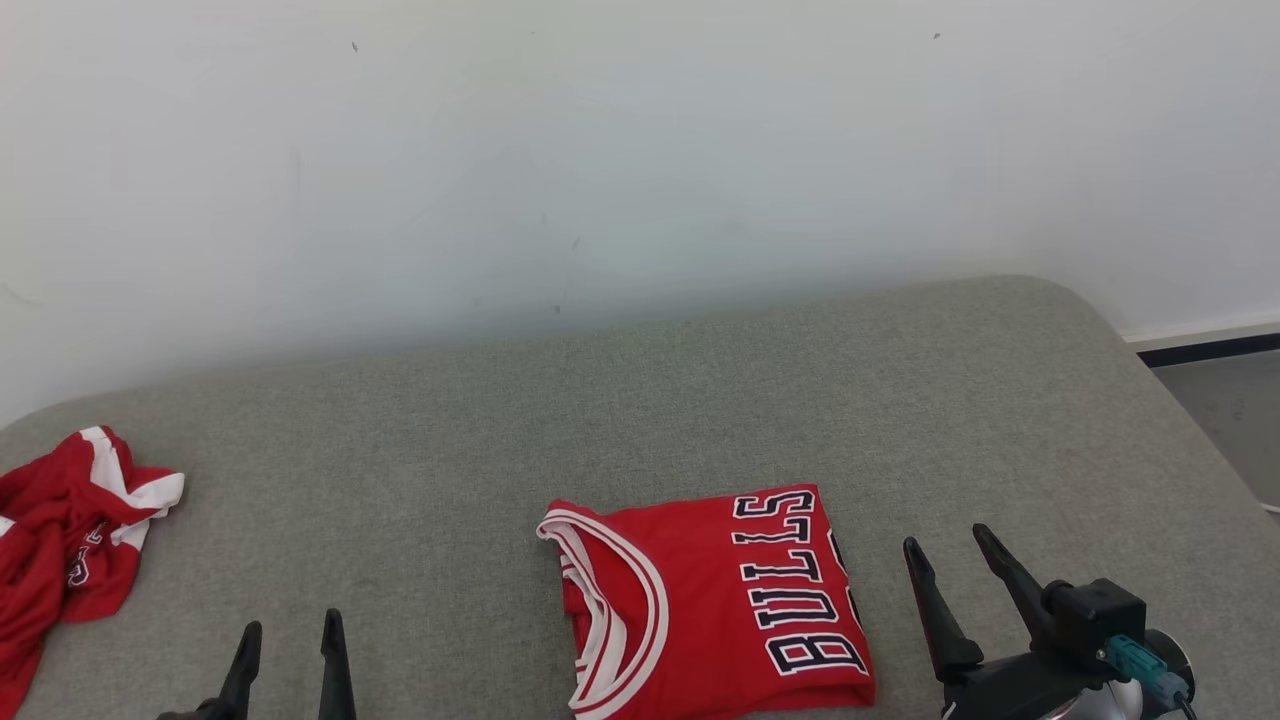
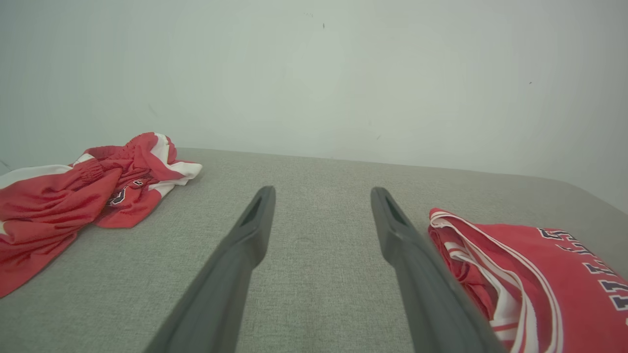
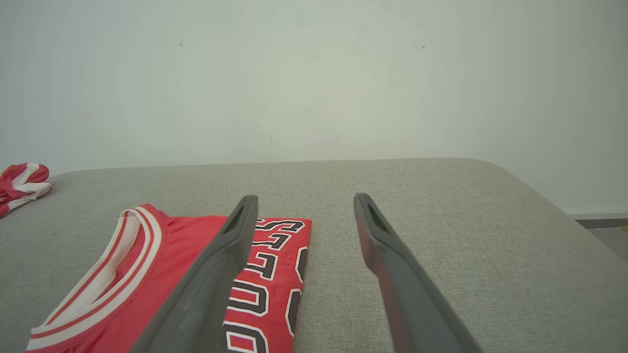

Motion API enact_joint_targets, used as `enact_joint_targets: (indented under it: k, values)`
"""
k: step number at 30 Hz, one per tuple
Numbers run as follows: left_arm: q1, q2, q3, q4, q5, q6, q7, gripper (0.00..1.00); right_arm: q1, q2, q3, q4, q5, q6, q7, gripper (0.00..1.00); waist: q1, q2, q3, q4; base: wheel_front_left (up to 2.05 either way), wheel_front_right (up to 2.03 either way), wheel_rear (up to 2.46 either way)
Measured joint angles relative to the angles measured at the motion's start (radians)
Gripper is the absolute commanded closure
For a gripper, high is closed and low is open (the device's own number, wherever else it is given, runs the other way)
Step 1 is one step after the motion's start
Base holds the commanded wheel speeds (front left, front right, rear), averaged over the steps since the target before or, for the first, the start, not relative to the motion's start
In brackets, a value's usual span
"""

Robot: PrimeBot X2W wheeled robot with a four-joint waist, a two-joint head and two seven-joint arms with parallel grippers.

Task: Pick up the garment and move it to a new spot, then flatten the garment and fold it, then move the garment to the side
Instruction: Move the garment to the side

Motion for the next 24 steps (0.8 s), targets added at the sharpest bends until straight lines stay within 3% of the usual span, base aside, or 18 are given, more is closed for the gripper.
enact_joint_targets:
  k: [15, 18, 24]
  values:
    - [0.003, 0.000, -0.025, -0.005, -0.009, 0.017, 0.000, 0.00, -0.007, 0.012, -0.028, -0.005, -0.001, 0.000, 0.031, 0.00, 0.0000, 0.0000, 0.014, 0.002, 0.00, 0.00, 0.00]
    - [0.005, 0.000, -0.034, -0.009, -0.016, 0.021, 0.000, 0.00, -0.038, 0.002, -0.032, 0.011, 0.019, 0.000, 0.098, 0.00, 0.0000, 0.0000, 0.020, 0.012, 0.00, 0.00, 0.00]
    - [0.007, 0.000, -0.063, -0.020, -0.027, 0.026, 0.000, 0.00, -0.136, -0.029, -0.035, 0.106, 0.044, 0.000, 0.339, 0.00, 0.0000, 0.0000, 0.040, 0.046, 0.00, 0.00, 0.00]
